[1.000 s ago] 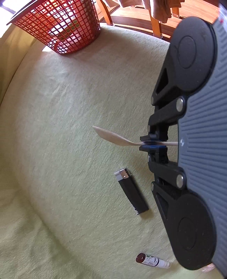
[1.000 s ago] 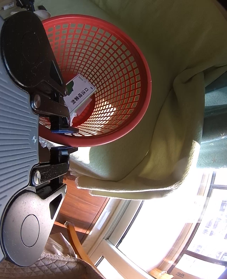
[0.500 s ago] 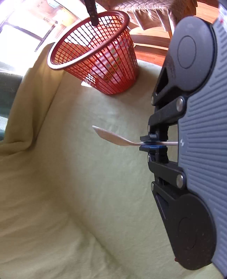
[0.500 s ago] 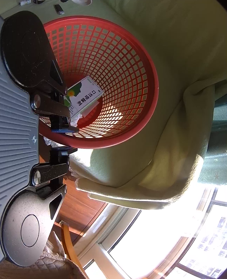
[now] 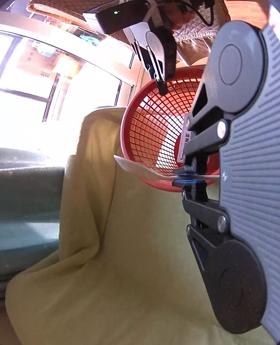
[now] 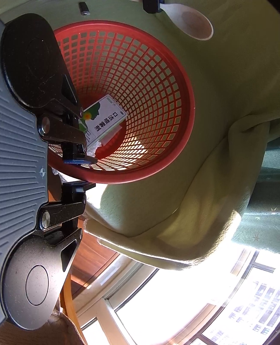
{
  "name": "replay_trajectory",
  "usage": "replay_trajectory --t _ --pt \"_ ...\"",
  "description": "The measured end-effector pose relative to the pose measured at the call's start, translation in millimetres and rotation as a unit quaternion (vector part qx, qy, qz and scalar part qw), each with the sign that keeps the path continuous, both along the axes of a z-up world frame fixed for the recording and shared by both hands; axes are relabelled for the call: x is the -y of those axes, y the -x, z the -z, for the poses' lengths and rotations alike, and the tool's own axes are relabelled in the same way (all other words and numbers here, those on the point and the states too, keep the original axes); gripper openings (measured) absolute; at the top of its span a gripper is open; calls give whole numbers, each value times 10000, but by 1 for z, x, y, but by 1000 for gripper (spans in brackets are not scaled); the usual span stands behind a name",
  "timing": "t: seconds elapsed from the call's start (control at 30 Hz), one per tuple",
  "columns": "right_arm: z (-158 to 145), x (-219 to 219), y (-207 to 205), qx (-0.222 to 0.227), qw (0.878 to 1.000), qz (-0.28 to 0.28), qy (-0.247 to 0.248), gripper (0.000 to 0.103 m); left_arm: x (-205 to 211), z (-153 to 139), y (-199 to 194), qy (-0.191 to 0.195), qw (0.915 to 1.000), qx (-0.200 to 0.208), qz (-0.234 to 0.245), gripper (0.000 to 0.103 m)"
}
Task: Organize objects
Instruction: 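Carry the spoon to the wastebasket and open the left tool, then move the left tool to the black lighter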
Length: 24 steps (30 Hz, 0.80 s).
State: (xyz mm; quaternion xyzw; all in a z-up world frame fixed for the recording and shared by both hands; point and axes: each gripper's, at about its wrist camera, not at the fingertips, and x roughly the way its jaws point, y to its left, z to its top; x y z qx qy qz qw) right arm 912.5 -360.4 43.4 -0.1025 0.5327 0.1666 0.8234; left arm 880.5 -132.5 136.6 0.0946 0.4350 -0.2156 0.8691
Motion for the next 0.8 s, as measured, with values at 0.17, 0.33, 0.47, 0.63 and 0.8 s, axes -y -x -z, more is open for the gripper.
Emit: replay_trajectory --t 0.17,0.33,0.47,0.63,0.8 --pt "1 -1 -3 30 10000 -89 -12 12 28 2 -15 -379 9990 163 175 8" --pt "3 -2 -5 56 9999 -109 -41 12 29 7 -16 -552 9982 174 169 18" --pt "3 -2 -4 68 9999 -143 -37 12 15 8 -8 -625 9980 100 -36 18" --pt "4 -2 -5 67 9997 -220 -42 12 -10 9 1 -722 9968 12 -358 20" --pt "4 0 -3 130 9992 -364 -89 12 -54 14 31 -865 9926 -67 -845 30"
